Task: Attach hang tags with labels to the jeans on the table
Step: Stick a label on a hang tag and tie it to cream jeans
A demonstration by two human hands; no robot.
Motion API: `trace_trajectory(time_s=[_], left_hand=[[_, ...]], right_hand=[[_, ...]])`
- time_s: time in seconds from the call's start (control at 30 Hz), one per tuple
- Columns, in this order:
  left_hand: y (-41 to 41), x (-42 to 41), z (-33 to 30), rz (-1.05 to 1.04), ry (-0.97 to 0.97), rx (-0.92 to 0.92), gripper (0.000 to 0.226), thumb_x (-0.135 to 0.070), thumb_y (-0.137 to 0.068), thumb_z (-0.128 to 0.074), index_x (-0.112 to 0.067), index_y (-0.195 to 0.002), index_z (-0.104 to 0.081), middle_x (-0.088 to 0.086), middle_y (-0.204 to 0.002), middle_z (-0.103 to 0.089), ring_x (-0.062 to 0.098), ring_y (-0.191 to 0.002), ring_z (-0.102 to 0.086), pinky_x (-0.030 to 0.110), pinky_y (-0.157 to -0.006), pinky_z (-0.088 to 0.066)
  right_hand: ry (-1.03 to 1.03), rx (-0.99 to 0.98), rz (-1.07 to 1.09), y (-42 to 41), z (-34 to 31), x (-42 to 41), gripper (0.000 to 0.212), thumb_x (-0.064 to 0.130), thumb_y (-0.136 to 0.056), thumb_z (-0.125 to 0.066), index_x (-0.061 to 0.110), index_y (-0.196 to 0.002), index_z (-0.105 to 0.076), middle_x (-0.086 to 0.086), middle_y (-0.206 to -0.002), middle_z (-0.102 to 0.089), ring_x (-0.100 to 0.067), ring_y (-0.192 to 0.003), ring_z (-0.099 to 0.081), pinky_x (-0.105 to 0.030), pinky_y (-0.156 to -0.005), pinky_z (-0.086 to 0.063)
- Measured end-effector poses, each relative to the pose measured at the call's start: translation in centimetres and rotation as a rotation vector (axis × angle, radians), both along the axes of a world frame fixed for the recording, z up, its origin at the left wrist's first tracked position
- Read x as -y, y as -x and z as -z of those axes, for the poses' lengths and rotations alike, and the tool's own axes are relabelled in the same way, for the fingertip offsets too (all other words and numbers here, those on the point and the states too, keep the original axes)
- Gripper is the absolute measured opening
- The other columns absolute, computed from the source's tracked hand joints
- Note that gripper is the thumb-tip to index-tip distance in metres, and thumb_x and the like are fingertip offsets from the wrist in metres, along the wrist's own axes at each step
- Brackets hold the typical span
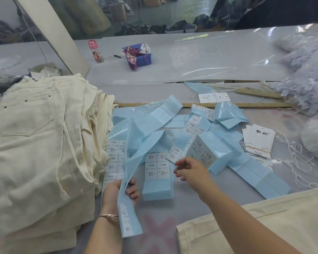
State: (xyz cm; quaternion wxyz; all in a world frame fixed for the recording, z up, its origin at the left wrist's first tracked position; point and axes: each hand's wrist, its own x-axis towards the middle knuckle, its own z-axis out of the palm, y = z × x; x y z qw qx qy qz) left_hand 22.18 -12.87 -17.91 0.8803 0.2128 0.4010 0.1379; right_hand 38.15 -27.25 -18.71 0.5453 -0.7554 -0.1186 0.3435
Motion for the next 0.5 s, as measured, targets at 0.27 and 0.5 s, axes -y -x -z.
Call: trace_trajectory(time_s=[0.27,0.5], left_hand=[[-0.9,-0.6,-1.1,-0.021,0.077,0.22,0.064,-0.002,-0.018,-0.091,-0.01,-0.07,-0.054,-0.002,-0.056,-0.049,0.006,-0.031,-0.035,0.016,-0.036,-0.027],[-2.6,-2.2,-3.4,-0.174,0.052,0.236,0.033,-0.003,-0.036,-0.067,0.0,-0.068,-0.075,0.016,-0.076,-0.073,0.031,-0.063,-0.072,0.045,-0.053,-0.057]], right_hand=[[0.217,0.05,-0.083,2.9,1.3,-2.9,0.052,0.033,-0.068,-0.084,0.018,-0.103,-0.049,0.007,-0.092,-0.053,-0.015,-0.089,-0.058,-0.026,-0.063,-0.045],[-0.377,-0.53,0.086,3.2,0.4,-2.1,0.047,-0.023,-0.081,-0.046,0.017,-0.1,-0.064,-0.007,-0.093,-0.074,-0.026,-0.096,-0.063,-0.034,-0.087,-0.047]])
